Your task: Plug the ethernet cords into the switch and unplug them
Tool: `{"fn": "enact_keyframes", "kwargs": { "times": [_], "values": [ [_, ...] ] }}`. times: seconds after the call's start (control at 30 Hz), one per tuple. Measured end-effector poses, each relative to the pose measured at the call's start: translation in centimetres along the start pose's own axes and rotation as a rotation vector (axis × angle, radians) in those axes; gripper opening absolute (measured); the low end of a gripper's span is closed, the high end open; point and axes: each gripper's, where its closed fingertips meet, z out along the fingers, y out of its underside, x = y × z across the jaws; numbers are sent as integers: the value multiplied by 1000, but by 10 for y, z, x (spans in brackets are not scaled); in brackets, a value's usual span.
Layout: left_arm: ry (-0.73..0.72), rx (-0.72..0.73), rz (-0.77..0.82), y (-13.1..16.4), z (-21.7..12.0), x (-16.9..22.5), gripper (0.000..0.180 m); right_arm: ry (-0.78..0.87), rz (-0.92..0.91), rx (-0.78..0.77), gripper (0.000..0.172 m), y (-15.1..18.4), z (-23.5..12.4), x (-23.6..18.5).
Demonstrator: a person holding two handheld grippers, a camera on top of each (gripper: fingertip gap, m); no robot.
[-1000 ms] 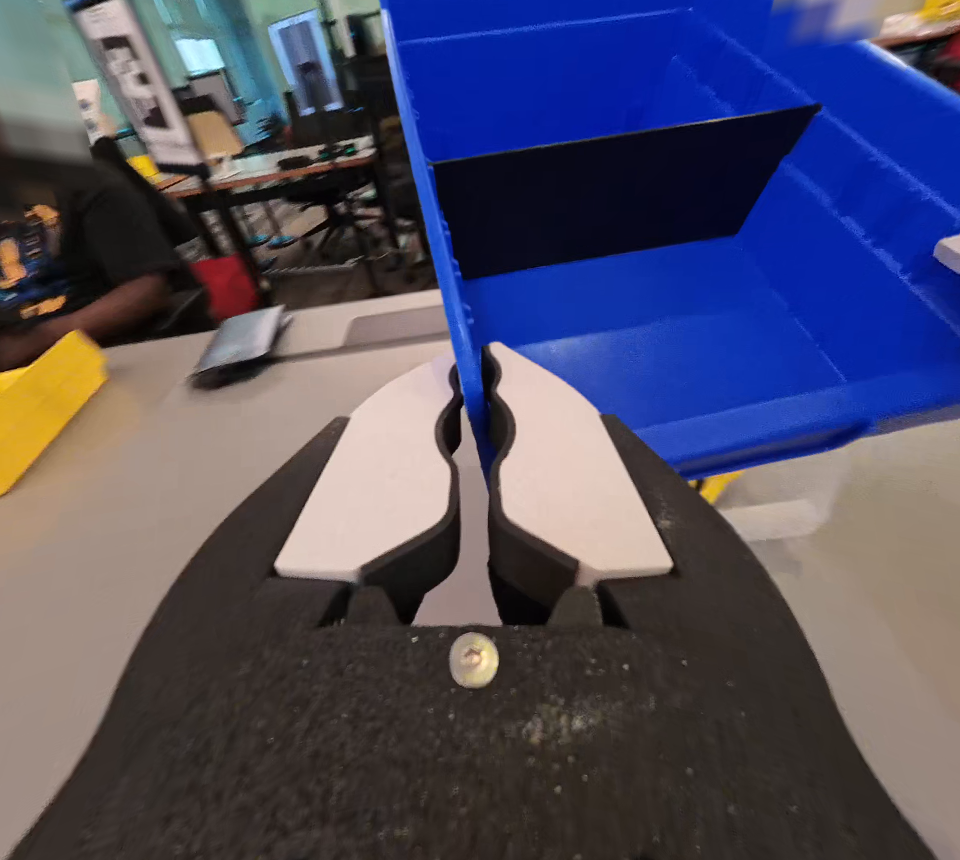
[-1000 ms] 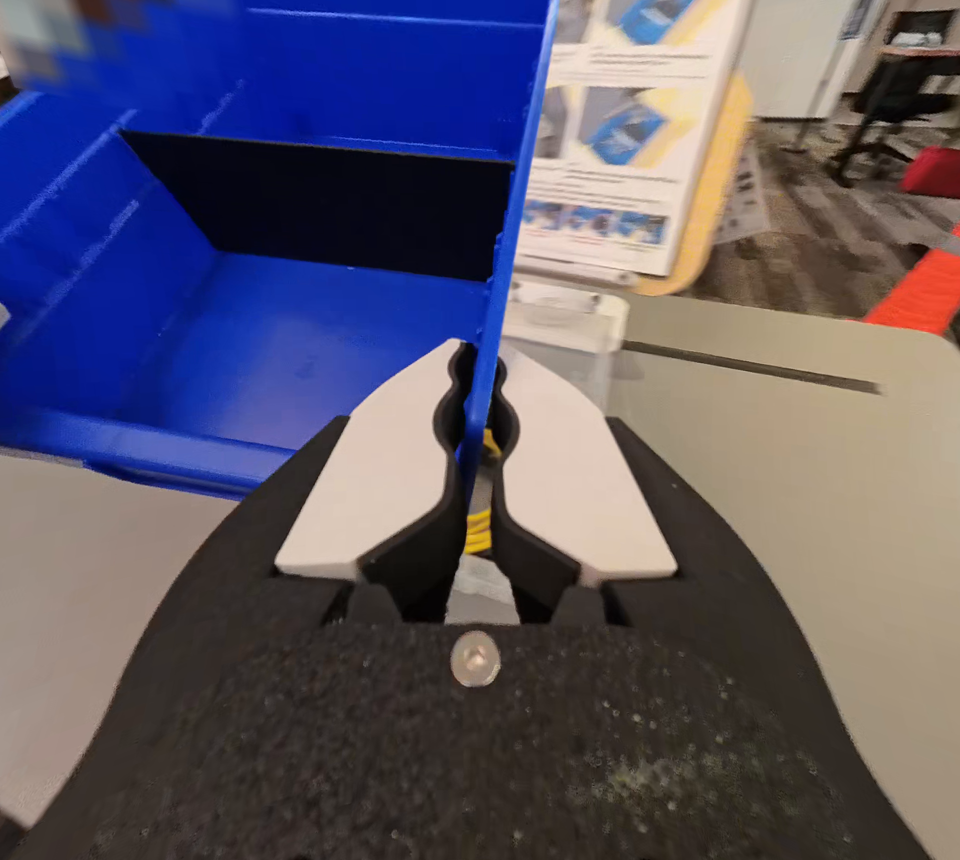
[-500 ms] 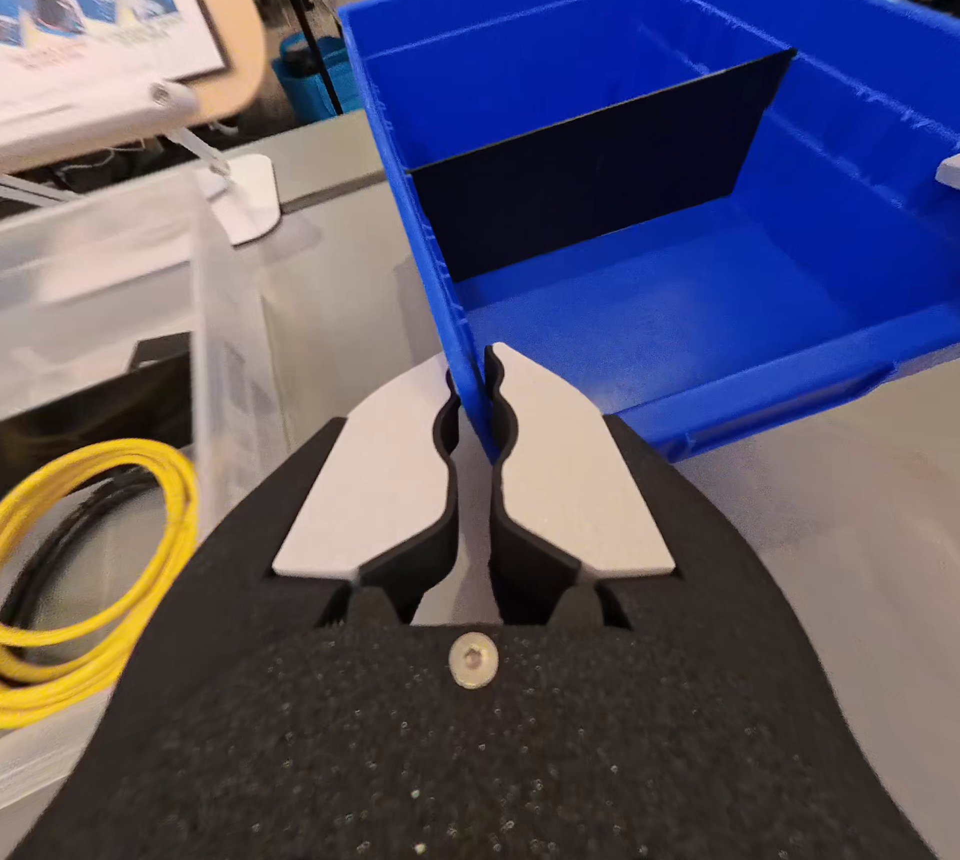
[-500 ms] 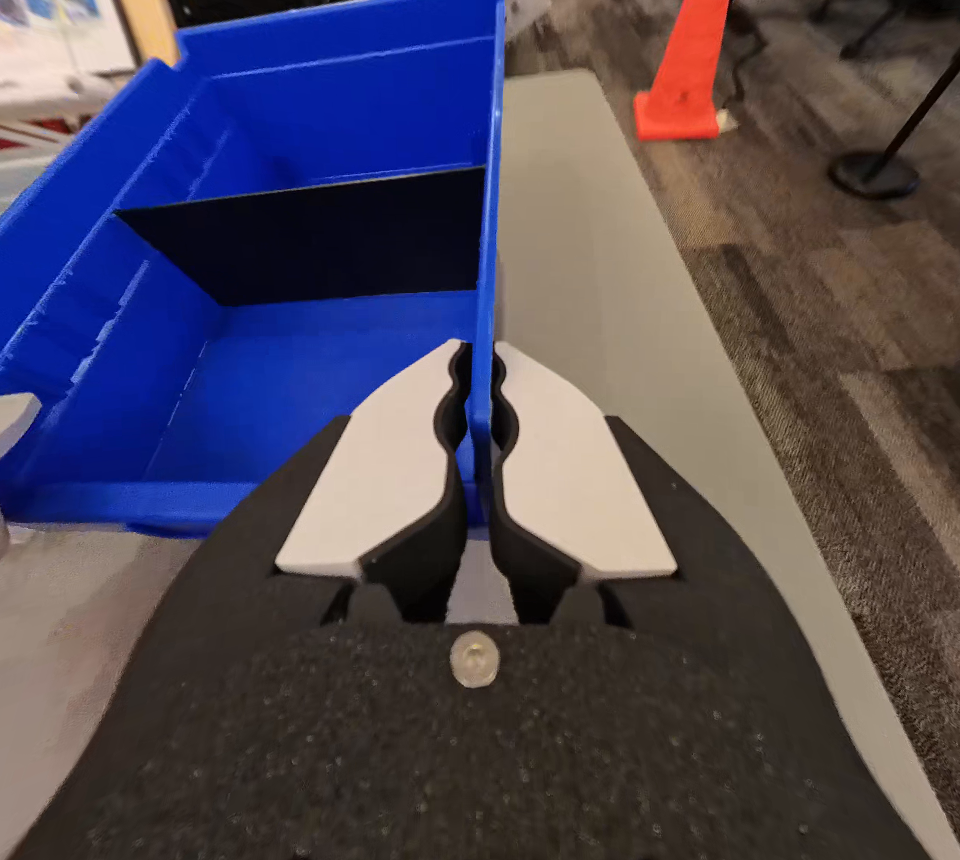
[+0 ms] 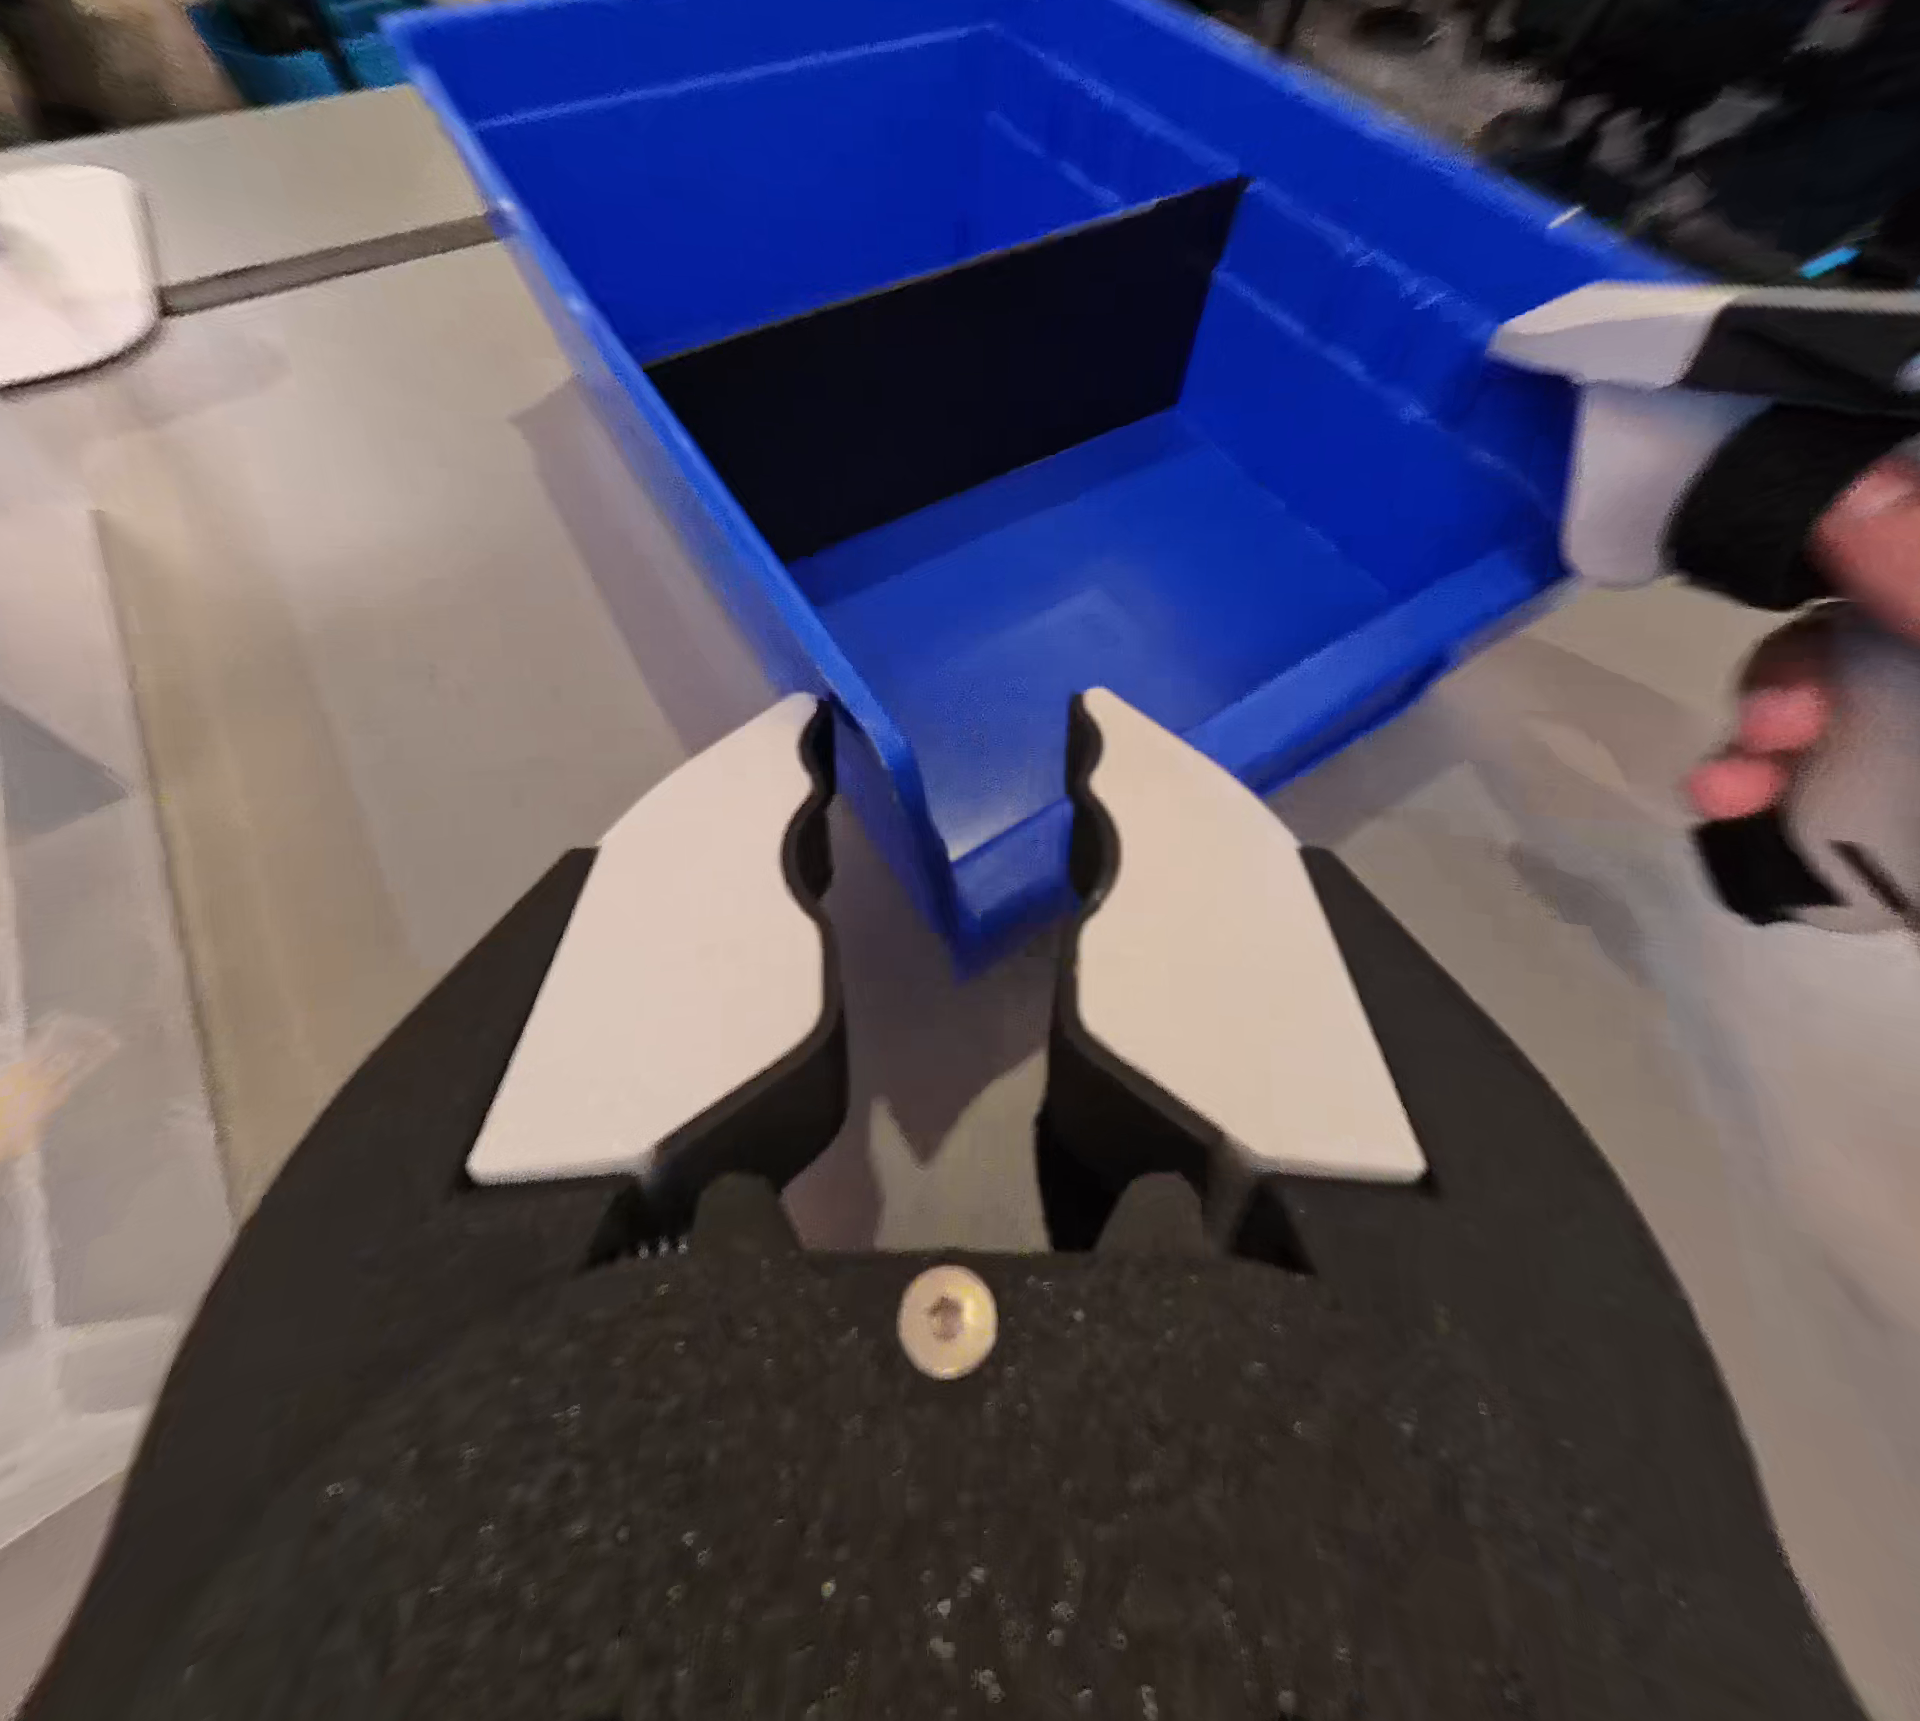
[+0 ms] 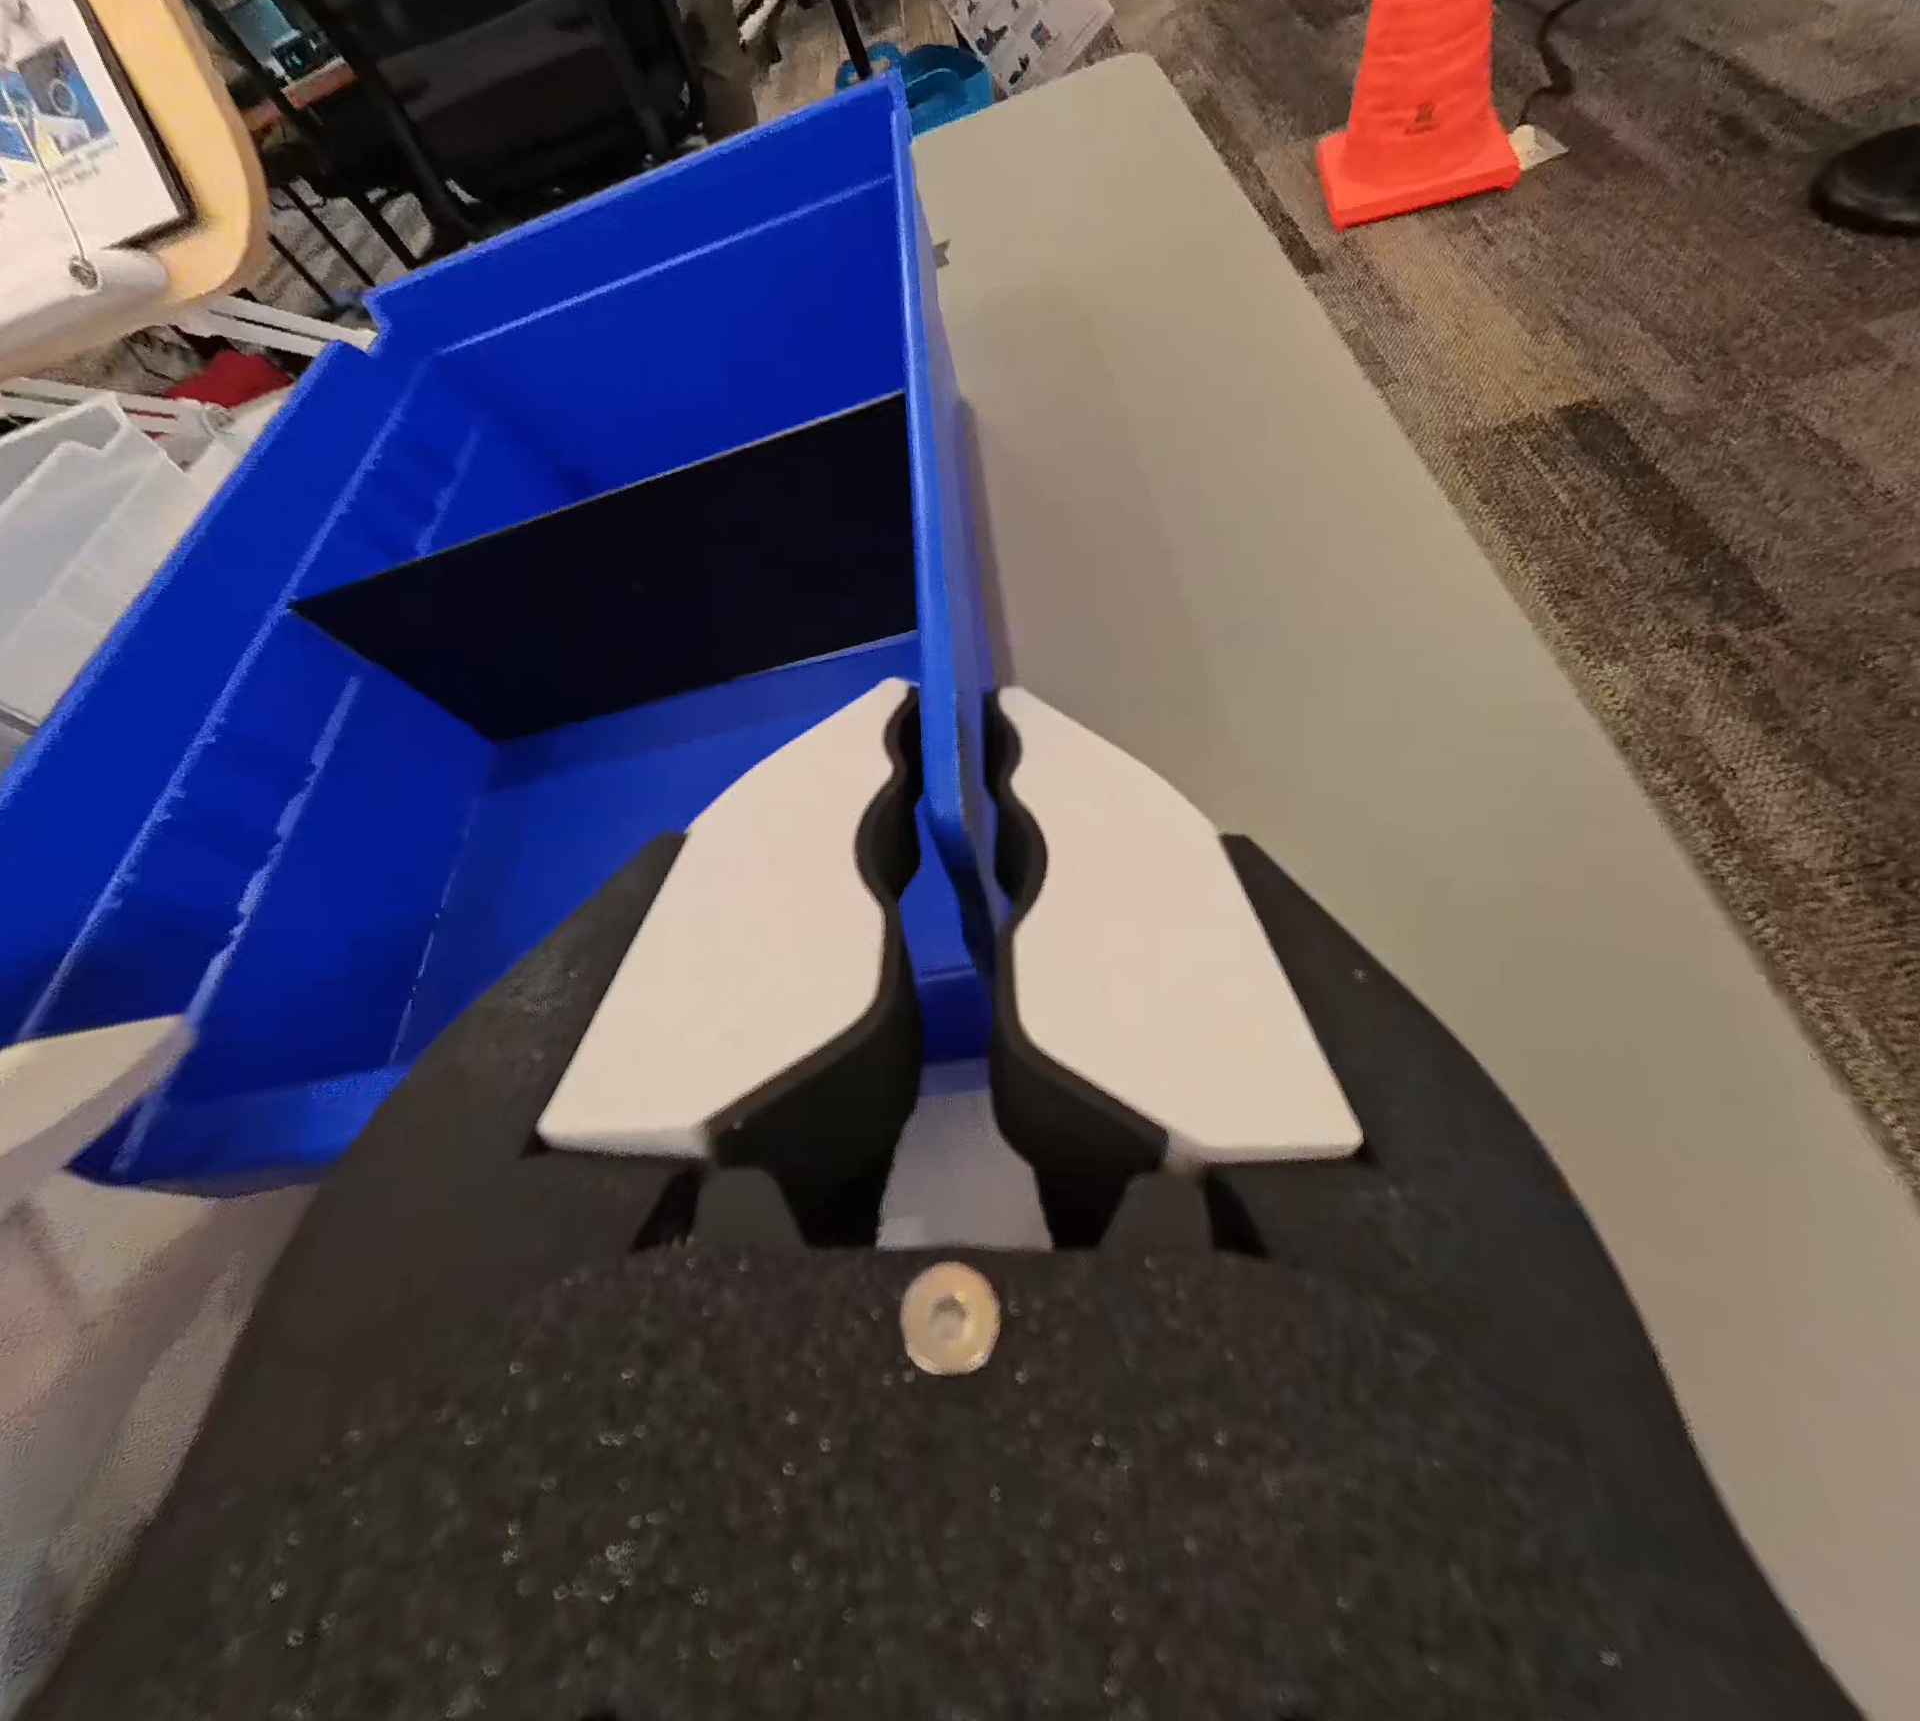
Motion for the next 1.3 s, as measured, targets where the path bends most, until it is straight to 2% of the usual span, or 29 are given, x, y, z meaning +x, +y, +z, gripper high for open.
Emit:
{"fn": "enact_keyframes", "kwargs": {
  "times": [0.07,0.13,0.2,0.27,0.37,0.43,0.53,0.67,0.73,0.77,0.8,0.9,0.93,0.97,1.0,1.03,1.1,1.2,1.3],
  "values": [
    [128,91,-110,-21,-24,2,53,22,-56,13,19,-11,-13,5],
    [203,217,-140,-53,-58,-9,59,67,-122,83,25,-33,-35,10],
    [171,280,-100,-78,-91,-40,60,76,-162,159,24,-57,-59,3],
    [123,314,-72,-97,-121,-78,63,-2,-185,196,22,-76,-76,-22],
    [61,348,-73,-109,-165,-140,67,-102,-229,202,24,-93,-89,-72],
    [-13,354,-40,-101,-190,-182,65,-166,-281,210,25,-96,-93,-113],
    [-159,284,-4,-67,-213,-241,65,-271,-359,174,27,-81,-85,-180],
    [-219,213,-112,-10,-216,-285,63,-423,-497,-51,39,-5,-51,-268],
    [-232,145,-145,20,-204,-294,64,-510,-470,-133,45,37,-38,-307],
    [-236,115,-154,32,-196,-295,64,-538,-436,-161,55,55,-31,-322],
    [-232,67,-154,44,-187,-295,65,-524,-407,-179,62,69,-23,-330],
    [-248,-75,-120,72,-160,-293,66,-391,-336,-226,66,95,6,-328],
    [-252,-93,-105,76,-154,-291,53,-374,-324,-243,57,103,11,-329],
    [-280,-110,-91,80,-150,-292,29,-357,-322,-257,36,110,17,-329],
    [-320,-109,-88,79,-151,-296,21,-308,-339,-277,18,117,22,-325],
    [-360,-116,-94,77,-154,-302,7,-267,-385,-257,13,116,25,-321],
    [-388,-145,-58,76,-156,-305,5,-227,-504,-243,10,115,27,-320],
    [-406,-126,-27,69,-162,-310,4,-167,-449,-233,6,115,28,-325],
    [-439,-70,-9,54,-182,-331,4,-182,-405,-187,5,108,27,-349]
  ]
}}
